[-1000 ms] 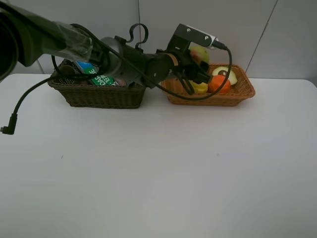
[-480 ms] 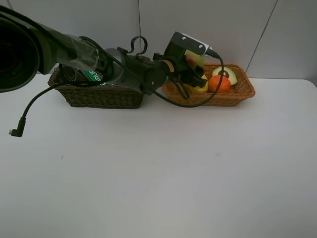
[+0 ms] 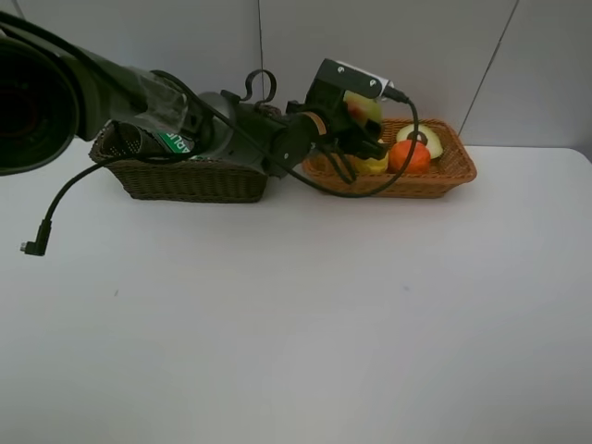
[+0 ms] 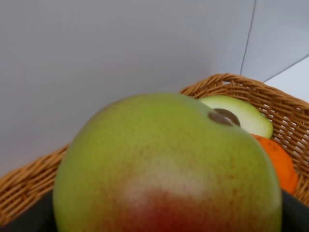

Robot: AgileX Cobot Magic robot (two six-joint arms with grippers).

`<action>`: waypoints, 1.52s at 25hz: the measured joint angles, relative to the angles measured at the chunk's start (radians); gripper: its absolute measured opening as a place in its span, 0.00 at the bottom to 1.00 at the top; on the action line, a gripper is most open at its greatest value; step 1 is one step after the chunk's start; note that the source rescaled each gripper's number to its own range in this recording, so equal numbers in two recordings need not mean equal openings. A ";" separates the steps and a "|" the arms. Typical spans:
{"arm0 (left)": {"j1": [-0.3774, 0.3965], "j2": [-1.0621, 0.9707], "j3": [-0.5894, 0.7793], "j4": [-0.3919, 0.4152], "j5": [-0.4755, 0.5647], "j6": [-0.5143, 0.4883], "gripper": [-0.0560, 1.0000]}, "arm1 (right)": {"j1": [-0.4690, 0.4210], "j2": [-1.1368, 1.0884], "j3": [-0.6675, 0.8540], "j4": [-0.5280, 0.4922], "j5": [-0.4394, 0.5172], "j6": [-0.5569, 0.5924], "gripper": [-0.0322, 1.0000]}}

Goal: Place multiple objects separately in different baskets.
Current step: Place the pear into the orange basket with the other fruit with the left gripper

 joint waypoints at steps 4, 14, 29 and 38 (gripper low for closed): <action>0.000 0.001 0.000 0.001 -0.005 -0.011 0.91 | 0.000 0.000 0.000 0.000 0.000 0.000 1.00; 0.001 0.001 0.000 0.016 -0.013 0.060 0.93 | 0.000 0.000 0.000 0.000 0.000 0.000 1.00; 0.003 0.001 -0.001 0.018 -0.038 0.062 1.00 | 0.000 0.000 0.000 0.000 0.000 0.000 1.00; 0.003 0.004 -0.001 0.018 -0.025 0.060 1.00 | 0.000 0.000 0.000 0.000 0.000 0.000 1.00</action>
